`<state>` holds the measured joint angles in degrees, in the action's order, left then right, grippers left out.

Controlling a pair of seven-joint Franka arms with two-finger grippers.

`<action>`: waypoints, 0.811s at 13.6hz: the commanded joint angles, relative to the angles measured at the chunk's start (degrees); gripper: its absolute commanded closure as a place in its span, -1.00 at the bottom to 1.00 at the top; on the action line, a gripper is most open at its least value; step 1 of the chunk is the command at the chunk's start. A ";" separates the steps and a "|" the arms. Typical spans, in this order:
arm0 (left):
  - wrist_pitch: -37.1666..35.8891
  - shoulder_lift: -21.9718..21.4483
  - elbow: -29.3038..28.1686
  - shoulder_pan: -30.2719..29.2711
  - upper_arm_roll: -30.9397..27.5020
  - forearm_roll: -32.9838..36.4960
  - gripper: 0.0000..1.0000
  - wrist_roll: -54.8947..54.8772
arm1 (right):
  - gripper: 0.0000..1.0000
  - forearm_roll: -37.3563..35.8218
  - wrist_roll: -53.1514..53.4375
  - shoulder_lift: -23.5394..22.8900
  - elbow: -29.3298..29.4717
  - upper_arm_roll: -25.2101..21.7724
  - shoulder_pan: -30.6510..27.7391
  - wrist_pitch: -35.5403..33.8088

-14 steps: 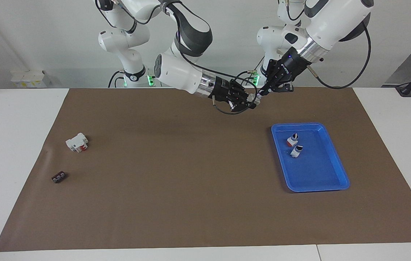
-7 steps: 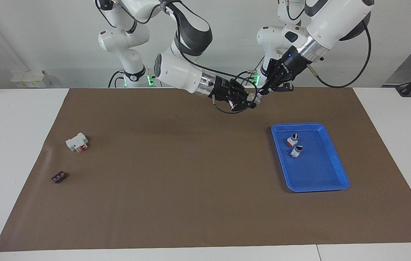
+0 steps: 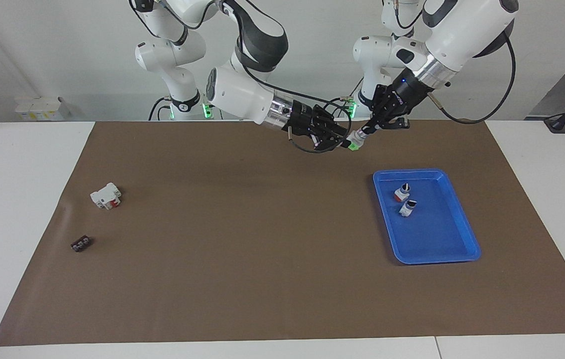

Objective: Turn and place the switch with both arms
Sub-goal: 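Withdraw the right gripper while the left gripper lowers the switch into the tray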

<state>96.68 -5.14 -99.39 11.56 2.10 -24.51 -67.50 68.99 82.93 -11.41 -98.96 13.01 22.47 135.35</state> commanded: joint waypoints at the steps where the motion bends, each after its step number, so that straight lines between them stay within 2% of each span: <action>1: -0.45 -0.84 -0.98 -0.48 -0.08 0.95 1.00 -1.23 | -0.99 -6.73 0.91 3.05 -0.80 0.00 -1.64 -0.08; 3: 0.95 -0.75 -1.25 -1.62 -0.17 1.39 1.00 -1.23 | -0.99 -15.33 0.83 4.02 -0.89 0.00 -4.27 -0.78; 7: 8.40 -1.01 -3.87 -1.89 -0.17 9.45 1.00 -1.49 | -0.99 -34.93 -1.45 4.64 -0.89 0.00 -9.45 -2.97; 9: 11.32 -1.62 -6.24 -2.07 -0.17 13.32 1.00 -1.67 | -0.99 -43.98 -8.45 4.73 -0.89 0.00 -12.96 -6.92; 11: 14.13 -3.02 -9.75 -2.68 -0.17 17.80 1.00 -1.49 | -0.99 -51.29 -21.42 5.08 -0.80 0.00 -17.27 -12.89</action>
<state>107.25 -5.24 -104.27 9.89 1.57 -10.31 -68.08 22.94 71.79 -7.66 -98.99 12.52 8.98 126.77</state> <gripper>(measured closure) 0.903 0.004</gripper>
